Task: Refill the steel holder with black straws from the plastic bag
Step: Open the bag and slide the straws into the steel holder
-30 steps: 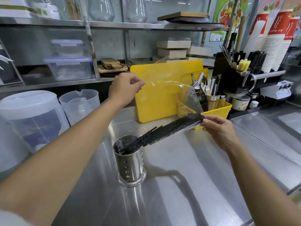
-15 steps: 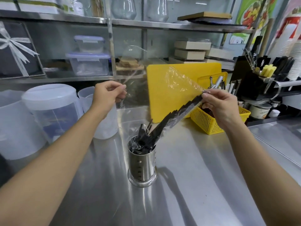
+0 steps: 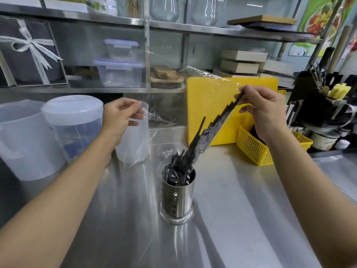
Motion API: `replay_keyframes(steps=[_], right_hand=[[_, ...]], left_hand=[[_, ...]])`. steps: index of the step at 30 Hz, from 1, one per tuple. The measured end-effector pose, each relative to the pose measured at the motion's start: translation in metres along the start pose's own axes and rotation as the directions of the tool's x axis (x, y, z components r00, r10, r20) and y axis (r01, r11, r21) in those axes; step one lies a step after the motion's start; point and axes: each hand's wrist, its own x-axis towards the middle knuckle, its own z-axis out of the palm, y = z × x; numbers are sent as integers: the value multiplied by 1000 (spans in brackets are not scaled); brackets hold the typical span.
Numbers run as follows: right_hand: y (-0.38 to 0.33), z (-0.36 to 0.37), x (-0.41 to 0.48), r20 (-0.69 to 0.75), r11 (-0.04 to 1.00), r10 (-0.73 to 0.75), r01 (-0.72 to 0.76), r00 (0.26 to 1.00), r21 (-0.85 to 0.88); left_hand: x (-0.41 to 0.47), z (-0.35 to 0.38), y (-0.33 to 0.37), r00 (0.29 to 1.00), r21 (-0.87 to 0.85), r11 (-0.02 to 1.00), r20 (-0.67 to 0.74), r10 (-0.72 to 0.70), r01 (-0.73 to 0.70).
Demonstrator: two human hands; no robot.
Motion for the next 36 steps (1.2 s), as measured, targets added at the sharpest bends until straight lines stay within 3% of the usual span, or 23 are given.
replay_keyframes(steps=[12, 18, 27, 36], right_hand=[[3, 18, 5, -7, 1000, -14, 14, 1000, -13], [-2, 18, 7, -33, 999, -41, 41, 999, 22], [3, 19, 6, -11, 1000, -24, 25, 1000, 19], [24, 25, -12, 153, 988, 143, -133, 978, -76]], left_hand=[[2, -11, -4, 999, -65, 997, 6, -31, 32], [2, -14, -7, 989, -93, 995, 148, -31, 45], [4, -17, -4, 996, -46, 999, 89, -10, 14], [7, -10, 8, 1000, -128, 992, 20, -8, 10]])
